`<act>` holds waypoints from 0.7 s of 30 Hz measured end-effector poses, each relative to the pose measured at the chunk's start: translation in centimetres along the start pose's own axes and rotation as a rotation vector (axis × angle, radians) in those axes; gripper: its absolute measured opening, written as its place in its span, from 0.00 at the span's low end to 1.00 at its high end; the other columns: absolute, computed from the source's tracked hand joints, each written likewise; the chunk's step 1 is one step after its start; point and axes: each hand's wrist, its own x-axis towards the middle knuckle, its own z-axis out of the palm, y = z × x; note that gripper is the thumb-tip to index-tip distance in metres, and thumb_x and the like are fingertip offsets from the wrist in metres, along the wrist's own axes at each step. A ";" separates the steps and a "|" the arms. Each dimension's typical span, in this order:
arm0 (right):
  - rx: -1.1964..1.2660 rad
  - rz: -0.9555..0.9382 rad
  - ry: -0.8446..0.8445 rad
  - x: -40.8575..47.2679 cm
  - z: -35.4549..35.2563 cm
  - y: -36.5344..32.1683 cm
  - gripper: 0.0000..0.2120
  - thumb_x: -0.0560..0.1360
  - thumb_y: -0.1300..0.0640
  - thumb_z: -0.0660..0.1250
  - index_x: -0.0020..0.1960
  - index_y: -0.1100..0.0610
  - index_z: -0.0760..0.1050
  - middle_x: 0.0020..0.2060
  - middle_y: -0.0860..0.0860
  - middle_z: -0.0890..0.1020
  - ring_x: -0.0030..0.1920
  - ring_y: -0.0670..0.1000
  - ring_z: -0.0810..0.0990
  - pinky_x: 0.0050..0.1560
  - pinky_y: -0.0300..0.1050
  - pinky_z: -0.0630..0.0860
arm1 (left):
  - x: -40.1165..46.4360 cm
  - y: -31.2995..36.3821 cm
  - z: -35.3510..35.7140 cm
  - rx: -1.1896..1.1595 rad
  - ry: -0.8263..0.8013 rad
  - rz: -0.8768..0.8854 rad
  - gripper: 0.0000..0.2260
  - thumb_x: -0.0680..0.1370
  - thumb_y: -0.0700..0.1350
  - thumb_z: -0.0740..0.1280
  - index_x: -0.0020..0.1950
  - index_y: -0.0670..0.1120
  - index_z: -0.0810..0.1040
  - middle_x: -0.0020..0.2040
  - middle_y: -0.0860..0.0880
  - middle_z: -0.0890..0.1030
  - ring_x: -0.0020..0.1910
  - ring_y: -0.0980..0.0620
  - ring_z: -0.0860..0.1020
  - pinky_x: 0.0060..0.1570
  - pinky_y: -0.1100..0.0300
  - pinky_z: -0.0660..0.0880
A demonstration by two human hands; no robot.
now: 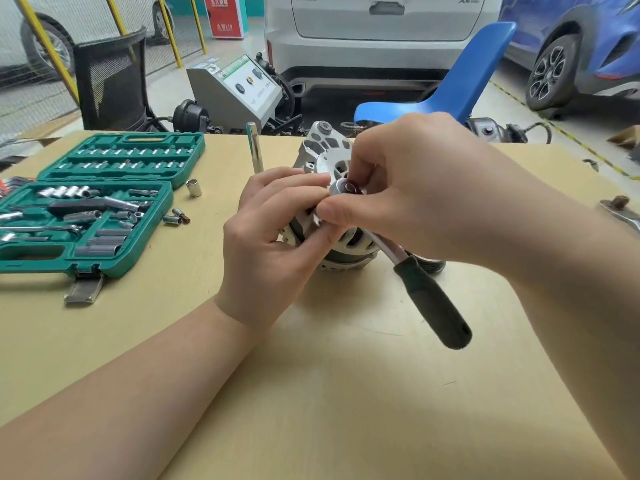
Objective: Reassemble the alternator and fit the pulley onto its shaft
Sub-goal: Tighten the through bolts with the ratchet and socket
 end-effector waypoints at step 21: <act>-0.122 -0.048 -0.024 -0.4 0.0 -0.8 0.16 0.71 0.38 0.74 0.42 0.51 0.79 0.35 0.48 0.81 0.38 0.53 0.79 0.37 0.50 0.78 | -0.3 -0.2 -0.7 -0.038 -0.032 -0.029 0.10 0.81 0.46 0.77 0.53 0.38 0.87 0.60 0.44 0.87 0.65 0.41 0.80 0.65 0.38 0.76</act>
